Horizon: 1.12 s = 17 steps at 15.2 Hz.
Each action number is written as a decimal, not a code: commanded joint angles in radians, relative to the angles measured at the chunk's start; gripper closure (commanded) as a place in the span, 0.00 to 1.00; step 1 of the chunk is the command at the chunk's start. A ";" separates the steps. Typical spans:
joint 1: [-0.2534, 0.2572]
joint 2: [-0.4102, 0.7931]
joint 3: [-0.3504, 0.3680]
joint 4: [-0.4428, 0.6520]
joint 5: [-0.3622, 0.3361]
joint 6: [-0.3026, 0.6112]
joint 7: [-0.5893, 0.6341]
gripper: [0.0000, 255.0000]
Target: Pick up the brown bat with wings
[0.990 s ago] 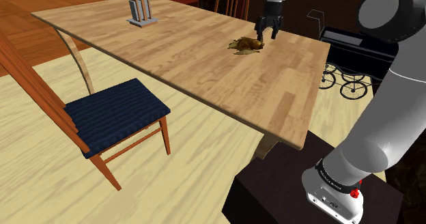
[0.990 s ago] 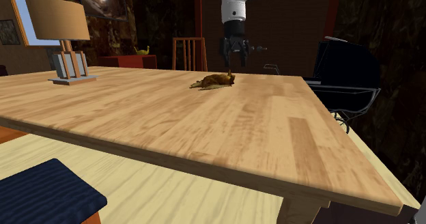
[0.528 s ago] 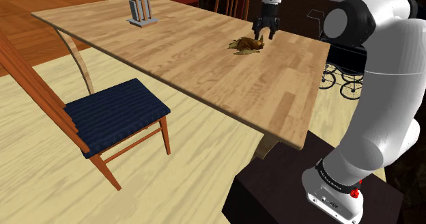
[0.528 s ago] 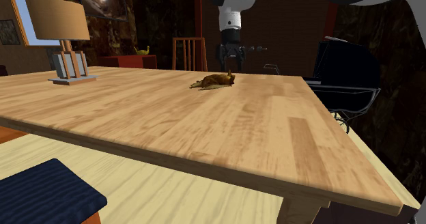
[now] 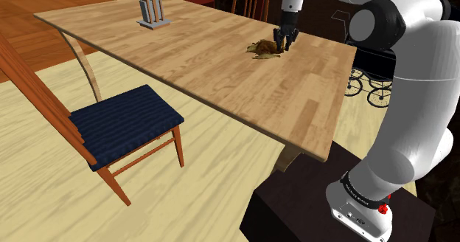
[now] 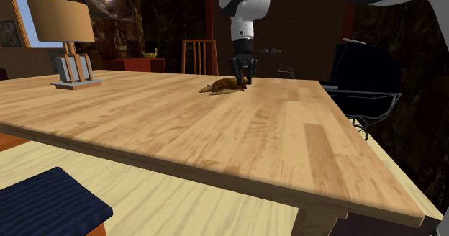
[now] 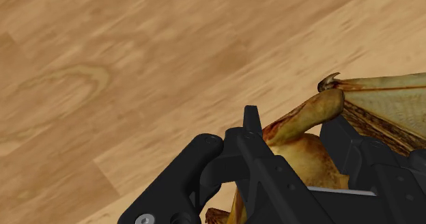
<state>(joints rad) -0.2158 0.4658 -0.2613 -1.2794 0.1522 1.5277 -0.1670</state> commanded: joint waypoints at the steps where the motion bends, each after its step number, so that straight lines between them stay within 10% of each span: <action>1: 0.000 0.000 0.000 -0.002 0.000 0.002 0.000 1.00; 17: -0.016 0.024 0.000 0.158 0.005 -0.133 0.007 1.00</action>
<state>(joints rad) -0.2289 0.4845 -0.2616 -1.1438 0.1560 1.4112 -0.1604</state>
